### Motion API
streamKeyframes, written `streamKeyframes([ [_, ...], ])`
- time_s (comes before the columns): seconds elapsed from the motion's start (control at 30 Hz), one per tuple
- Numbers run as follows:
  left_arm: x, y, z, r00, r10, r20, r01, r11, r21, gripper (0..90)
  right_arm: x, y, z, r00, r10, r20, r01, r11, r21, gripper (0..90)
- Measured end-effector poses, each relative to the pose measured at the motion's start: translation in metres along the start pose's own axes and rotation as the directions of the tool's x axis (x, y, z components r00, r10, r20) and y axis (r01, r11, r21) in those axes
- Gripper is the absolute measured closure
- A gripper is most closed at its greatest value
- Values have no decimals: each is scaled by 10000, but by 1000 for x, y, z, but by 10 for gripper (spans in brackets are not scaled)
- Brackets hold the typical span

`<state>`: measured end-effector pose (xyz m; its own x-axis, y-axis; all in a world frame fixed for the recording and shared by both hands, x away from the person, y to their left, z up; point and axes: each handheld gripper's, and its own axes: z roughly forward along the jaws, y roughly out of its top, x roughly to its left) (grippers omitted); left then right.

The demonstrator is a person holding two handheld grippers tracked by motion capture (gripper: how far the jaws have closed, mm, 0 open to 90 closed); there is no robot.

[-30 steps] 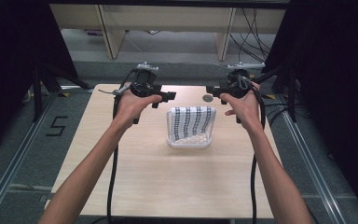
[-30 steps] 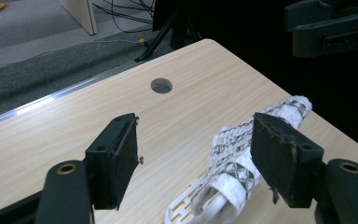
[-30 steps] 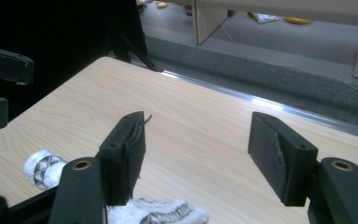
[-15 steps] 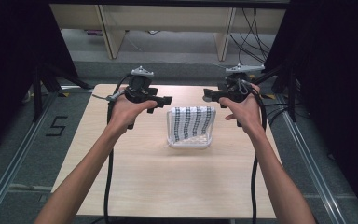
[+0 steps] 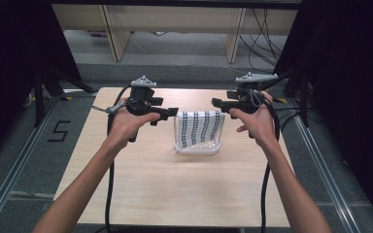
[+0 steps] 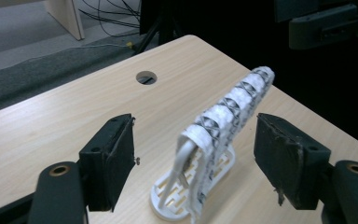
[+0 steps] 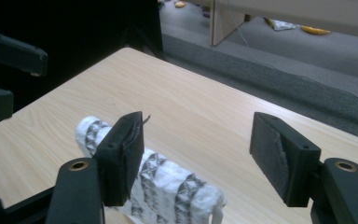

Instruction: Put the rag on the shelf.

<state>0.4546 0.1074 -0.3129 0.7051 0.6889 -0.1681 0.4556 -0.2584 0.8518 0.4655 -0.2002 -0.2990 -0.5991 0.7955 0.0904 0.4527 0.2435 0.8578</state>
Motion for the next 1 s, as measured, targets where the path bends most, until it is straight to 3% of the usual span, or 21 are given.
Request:
streamKeyframes([
  [0.23,-5,-11,-5,9999,35,152,-34,10000,-60,283,4,-7,-5,9995,-283,-149,281,9996,-92,361],
  [0.27,-6,-12,-6,9999,54,161,-52,10000,-77,282,5,-8,-6,9998,-89,-195,88,10000,-25,361],
  [0.63,-11,-26,-14,9991,109,418,-103,9998,-149,276,8,-18,-11,9992,-289,-285,285,9995,-160,357],
  [0.73,-11,-30,-16,9991,149,400,-144,9998,-125,274,10,-20,-14,9993,-125,-342,121,9999,-111,344],
  [0.8,-11,-32,-18,9990,154,410,-147,9997,-171,274,10,-22,-13,9986,-387,-356,376,9988,-318,341],
  [1.0,-14,-40,-23,9979,246,598,-236,9996,-165,269,16,-26,-19,9987,-319,-405,311,9993,-203,327],
])
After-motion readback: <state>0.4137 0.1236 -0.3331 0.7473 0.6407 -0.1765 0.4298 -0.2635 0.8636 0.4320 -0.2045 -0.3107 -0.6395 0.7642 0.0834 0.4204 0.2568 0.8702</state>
